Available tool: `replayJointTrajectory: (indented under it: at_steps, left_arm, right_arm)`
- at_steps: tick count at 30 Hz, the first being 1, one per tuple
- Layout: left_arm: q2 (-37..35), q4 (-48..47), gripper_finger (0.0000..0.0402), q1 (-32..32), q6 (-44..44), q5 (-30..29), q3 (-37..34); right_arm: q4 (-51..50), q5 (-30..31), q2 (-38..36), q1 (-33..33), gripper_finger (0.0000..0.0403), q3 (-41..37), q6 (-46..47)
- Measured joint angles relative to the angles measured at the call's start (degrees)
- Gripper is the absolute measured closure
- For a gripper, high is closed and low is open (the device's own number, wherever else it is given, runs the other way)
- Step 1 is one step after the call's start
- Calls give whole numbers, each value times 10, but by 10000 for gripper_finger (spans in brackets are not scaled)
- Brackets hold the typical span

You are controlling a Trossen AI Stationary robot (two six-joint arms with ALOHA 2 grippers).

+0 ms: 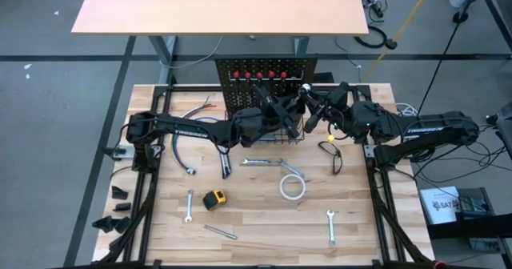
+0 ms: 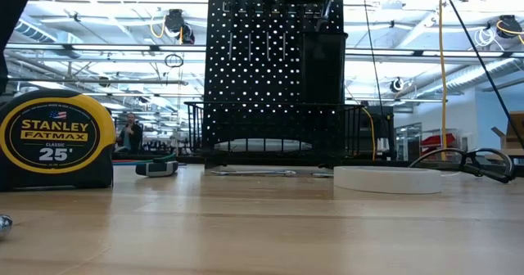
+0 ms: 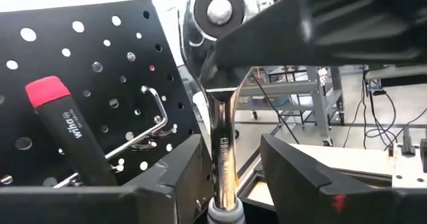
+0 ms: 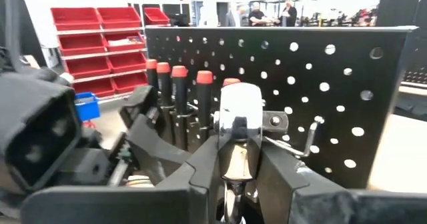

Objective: Hang tools onto peg board
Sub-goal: Put the ratchet wrench into the pegboard bin

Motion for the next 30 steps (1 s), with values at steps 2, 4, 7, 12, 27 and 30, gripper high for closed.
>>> replayJointTrajectory:
  at_steps: [2,4,7,12,27,30]
  left_arm:
    - [-2,-1,244,-4,1,0,0]
    - [-6,-5,244,-10,12,-3,0]
    - [-11,-13,243,-20,25,-11,0]
    - [-46,-71,242,-39,11,-15,0]
    - [-265,-438,242,-106,-144,26,-3]
    - [-311,-466,242,-115,-172,25,-29]
  right_arm:
    - [2,1,0,1,339,0,-6]
    - [2,2,-1,3,339,0,-9]
    - [3,5,-4,3,339,0,-9]
    - [-8,15,-15,4,339,0,-18]
    - [-61,14,-12,7,339,-2,-4]
    - [-61,15,-12,6,339,-19,15]
